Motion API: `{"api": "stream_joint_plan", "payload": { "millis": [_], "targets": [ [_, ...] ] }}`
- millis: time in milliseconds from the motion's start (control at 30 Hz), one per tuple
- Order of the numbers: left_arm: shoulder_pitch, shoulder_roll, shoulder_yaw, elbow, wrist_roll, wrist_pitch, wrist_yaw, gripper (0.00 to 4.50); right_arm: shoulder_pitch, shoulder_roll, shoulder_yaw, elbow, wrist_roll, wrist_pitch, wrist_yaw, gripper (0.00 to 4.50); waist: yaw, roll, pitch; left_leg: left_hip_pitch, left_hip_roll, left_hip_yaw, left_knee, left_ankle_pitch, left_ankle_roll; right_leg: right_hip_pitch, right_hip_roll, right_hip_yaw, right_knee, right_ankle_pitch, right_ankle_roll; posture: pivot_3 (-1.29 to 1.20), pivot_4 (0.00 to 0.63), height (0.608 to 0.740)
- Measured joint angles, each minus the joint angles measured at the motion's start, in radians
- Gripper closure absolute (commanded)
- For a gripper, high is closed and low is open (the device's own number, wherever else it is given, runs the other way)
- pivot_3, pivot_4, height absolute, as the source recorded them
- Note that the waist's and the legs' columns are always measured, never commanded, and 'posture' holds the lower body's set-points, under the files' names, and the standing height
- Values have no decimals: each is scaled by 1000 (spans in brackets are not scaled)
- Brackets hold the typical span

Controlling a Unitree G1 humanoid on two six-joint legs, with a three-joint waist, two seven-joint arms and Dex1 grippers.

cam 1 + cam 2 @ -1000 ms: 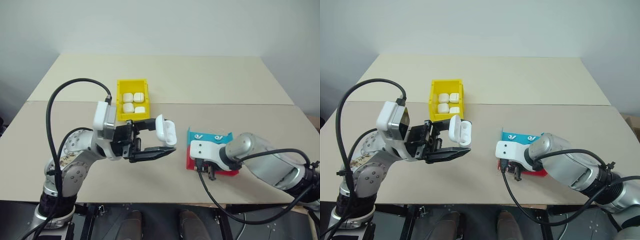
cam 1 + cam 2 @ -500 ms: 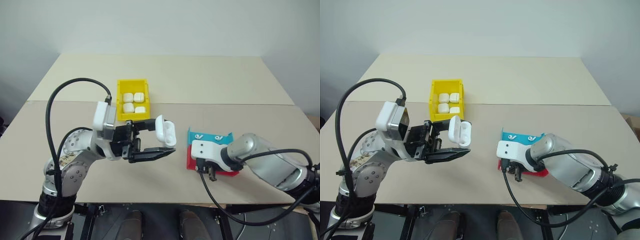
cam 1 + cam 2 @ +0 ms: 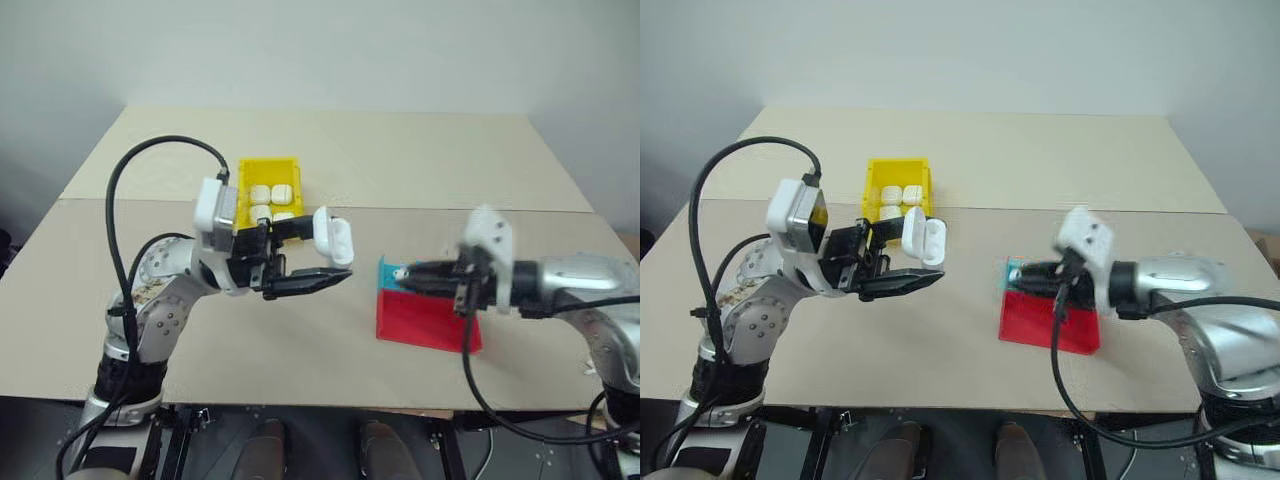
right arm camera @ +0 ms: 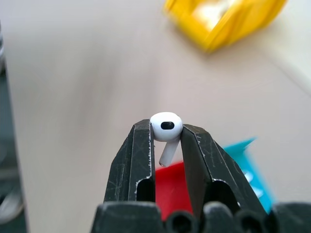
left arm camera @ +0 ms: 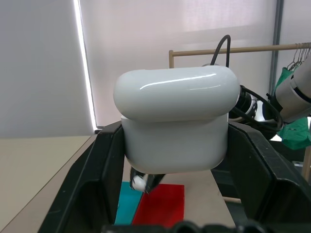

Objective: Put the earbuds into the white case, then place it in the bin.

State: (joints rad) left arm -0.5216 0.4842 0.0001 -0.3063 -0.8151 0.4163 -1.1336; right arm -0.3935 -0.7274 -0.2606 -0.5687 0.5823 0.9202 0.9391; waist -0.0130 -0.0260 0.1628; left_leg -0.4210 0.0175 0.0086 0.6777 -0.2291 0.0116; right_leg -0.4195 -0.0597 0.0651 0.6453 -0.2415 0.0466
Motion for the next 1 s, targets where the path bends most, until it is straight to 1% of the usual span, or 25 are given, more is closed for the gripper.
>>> {"api": "stream_joint_plan", "payload": {
  "millis": [67, 200, 333, 467, 600, 867, 1000],
  "targets": [
    [-25, -17, -17, 30, 14, 0, -17, 1708, -39, 69, -84, 15, 101, -5, -44, 3904, -4, 0, 0, 1, 0, 0, 0, 0, 0, 0, 0, 1, 1, 0, 0, 0, 150, 740],
    [-53, -35, -43, 64, 30, 0, -45, 1708, -115, 123, -166, 21, 280, 2, -119, 3904, -5, 0, 0, 1, 0, -1, -1, 0, 0, 0, 1, 1, 1, 0, 0, 0, 150, 740],
    [-78, -59, -57, 97, 48, -2, -62, 1708, -132, 154, -172, 17, 406, 2, -203, 3904, -2, 0, 0, 0, 0, -2, 0, 0, 0, -1, 0, 1, 0, 0, 0, 0, 150, 740],
    [-123, -85, -63, 134, 67, -2, -70, 1708, -145, 160, -133, -14, 488, 2, -271, 3904, -1, 0, 0, 0, 0, -2, 0, 0, 0, -1, 0, 0, 0, 0, 0, 0, 150, 740],
    [-141, -101, -65, 158, 69, -2, -79, 1708, -145, 165, -73, -41, 503, -16, -312, 3904, -3, 0, 0, 0, 0, -2, -1, 0, 0, -1, 0, 1, 1, 0, 0, 0, 150, 740],
    [-144, -101, -69, 165, 74, -1, -96, 1708, -142, 165, 14, -59, 492, -80, -328, 3904, -3, 0, 0, 0, 0, -2, 0, 0, 0, -1, 0, 1, 1, 0, 0, 0, 150, 740],
    [-149, -99, -69, 165, 76, 0, -99, 1708, -131, 152, 51, -59, 450, -114, -327, 3904, -2, 0, 0, 0, 0, -2, 0, 0, 0, -1, 0, 1, 0, 0, 0, 0, 150, 740]
  ]
}}
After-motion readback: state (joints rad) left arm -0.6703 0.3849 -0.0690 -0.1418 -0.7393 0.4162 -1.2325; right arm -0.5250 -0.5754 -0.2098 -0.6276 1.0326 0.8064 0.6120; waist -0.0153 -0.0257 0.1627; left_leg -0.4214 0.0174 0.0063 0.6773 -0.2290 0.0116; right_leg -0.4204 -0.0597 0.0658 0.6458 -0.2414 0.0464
